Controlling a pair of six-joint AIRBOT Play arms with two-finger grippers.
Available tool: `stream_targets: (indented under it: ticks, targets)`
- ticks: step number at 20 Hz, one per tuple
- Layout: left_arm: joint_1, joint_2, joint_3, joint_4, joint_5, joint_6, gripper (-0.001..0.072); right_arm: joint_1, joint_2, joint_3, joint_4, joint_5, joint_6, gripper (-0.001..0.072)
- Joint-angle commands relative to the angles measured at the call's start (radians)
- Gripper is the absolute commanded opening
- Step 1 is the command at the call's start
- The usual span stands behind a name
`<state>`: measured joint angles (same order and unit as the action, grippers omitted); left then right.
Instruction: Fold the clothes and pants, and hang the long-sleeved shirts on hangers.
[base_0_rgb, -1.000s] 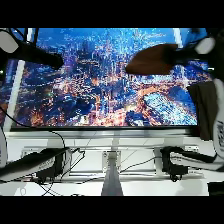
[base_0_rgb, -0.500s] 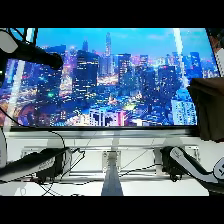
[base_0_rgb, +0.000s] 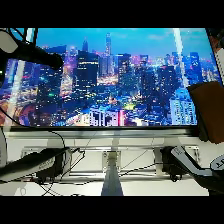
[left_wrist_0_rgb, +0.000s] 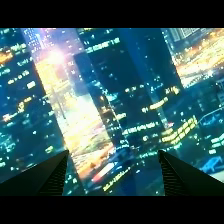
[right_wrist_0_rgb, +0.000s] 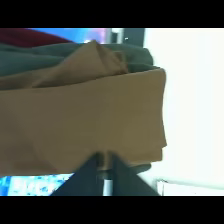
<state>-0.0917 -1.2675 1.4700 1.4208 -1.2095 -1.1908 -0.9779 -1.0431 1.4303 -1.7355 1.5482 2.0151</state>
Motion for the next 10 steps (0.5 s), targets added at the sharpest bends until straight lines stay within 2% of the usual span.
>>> stream_targets:
  ticks: [1, 3, 10]
  targets:
    - [0.0, 0.0, 0.0, 0.0, 0.0, 0.0, 0.0614, 0.05, 0.001, 0.0, 0.138, -0.059, -0.113, 0.0014]
    - [0.0, 0.0, 0.0, 0.0, 0.0, 0.0, 0.0614, 0.173, 0.001, 0.0, 0.205, -0.096, -0.167, 0.0014]
    - [0.0, 0.0, 0.0, 0.001, 0.0, 0.0, 0.0614, 0.868, 0.001, 0.0, 0.209, -0.251, -0.389, 0.0014]
